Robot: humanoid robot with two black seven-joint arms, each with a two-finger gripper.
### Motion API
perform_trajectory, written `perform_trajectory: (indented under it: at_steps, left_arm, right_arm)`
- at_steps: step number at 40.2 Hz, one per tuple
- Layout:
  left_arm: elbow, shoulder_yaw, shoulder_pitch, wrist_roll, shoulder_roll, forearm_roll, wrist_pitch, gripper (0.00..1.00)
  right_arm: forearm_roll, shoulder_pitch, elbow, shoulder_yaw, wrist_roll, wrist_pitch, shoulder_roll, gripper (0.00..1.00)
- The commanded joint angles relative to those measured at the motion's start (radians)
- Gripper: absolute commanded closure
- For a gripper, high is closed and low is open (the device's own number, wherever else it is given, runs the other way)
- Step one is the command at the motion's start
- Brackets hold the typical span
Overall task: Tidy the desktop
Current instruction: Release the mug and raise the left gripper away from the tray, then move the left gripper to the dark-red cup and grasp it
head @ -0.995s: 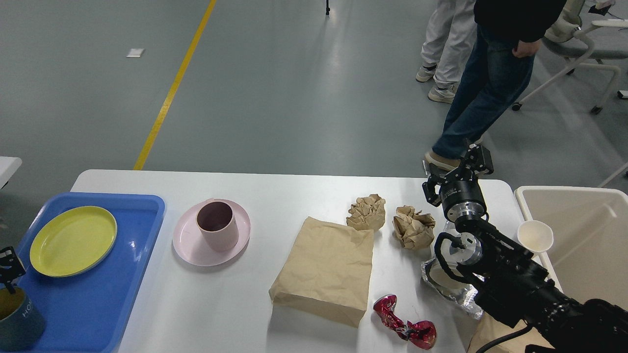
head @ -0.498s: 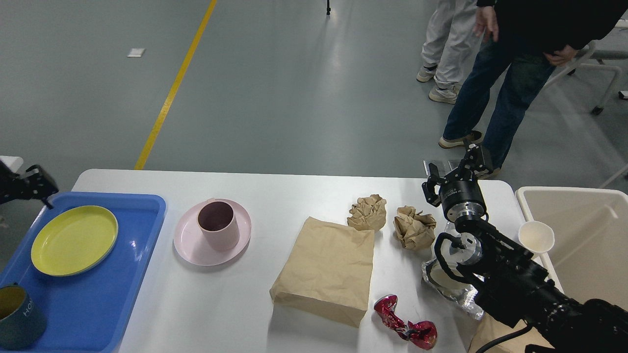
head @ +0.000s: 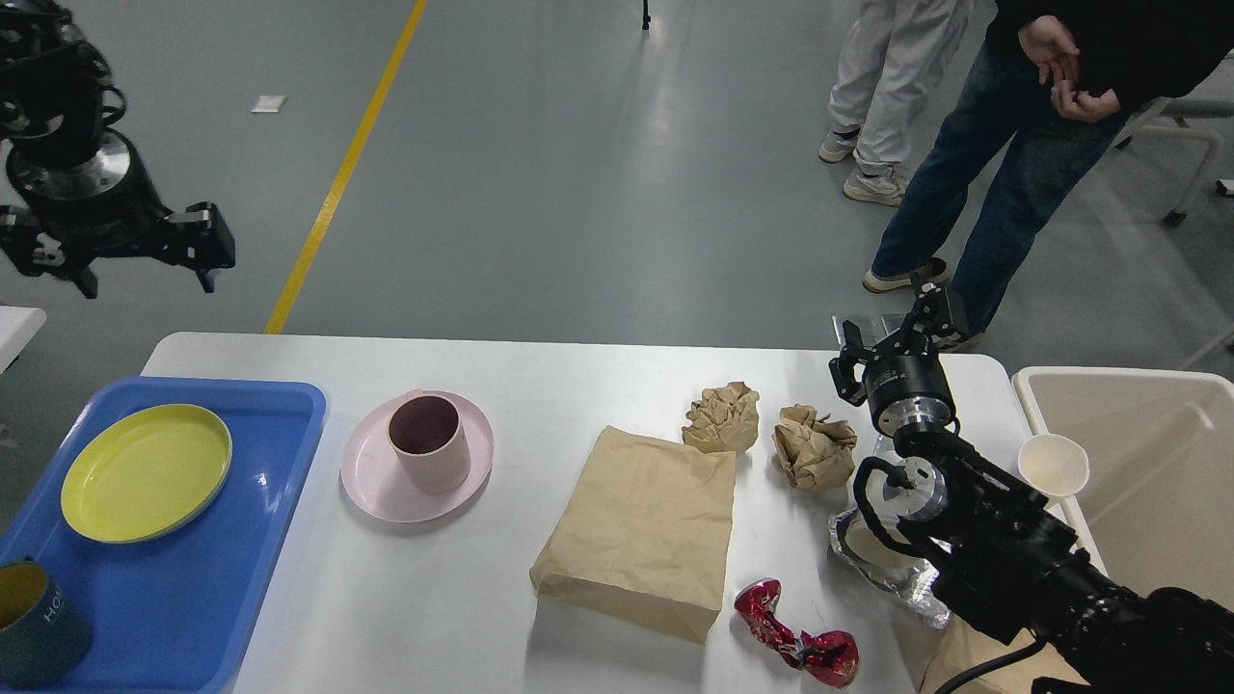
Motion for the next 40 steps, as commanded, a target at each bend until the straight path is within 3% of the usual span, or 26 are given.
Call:
perform_trajectory:
  at_steps: [1, 5, 12, 15, 27, 40]
  left_arm:
    - [0.007, -0.008, 0.014, -0.003, -0.105, -0.004, 0.000, 0.05]
    - [0.018, -0.046, 0.086, -0.010, -0.151, -0.011, 0.000, 0.05]
    - [0.065, -0.142, 0.241, -0.005, -0.225, -0.007, 0.190, 0.05]
    - [0.087, -0.142, 0.269, -0.003, -0.238, -0.007, 0.215, 0.05]
    - [0.191, -0.145, 0.384, -0.005, -0.285, -0.007, 0.279, 0.05]
    - [0.199, -0.171, 0.442, -0.005, -0.292, -0.007, 0.284, 0.05]
  right_arm:
    - [0.000, 0.000, 0.000, 0.000, 0.000, 0.000, 0.000, 0.00]
    - [0.000, 0.000, 0.000, 0.000, 0.000, 0.000, 0.000, 0.00]
    - [0.000, 0.000, 0.000, 0.000, 0.000, -0.001, 0.000, 0.00]
    - [0.000, 0.000, 0.001, 0.000, 0.000, -0.001, 0.000, 0.00]
    - [0.000, 0.000, 0.000, 0.000, 0.000, 0.000, 0.000, 0.00]
    - [0.000, 0.000, 0.000, 0.000, 0.000, 0.000, 0.000, 0.00]
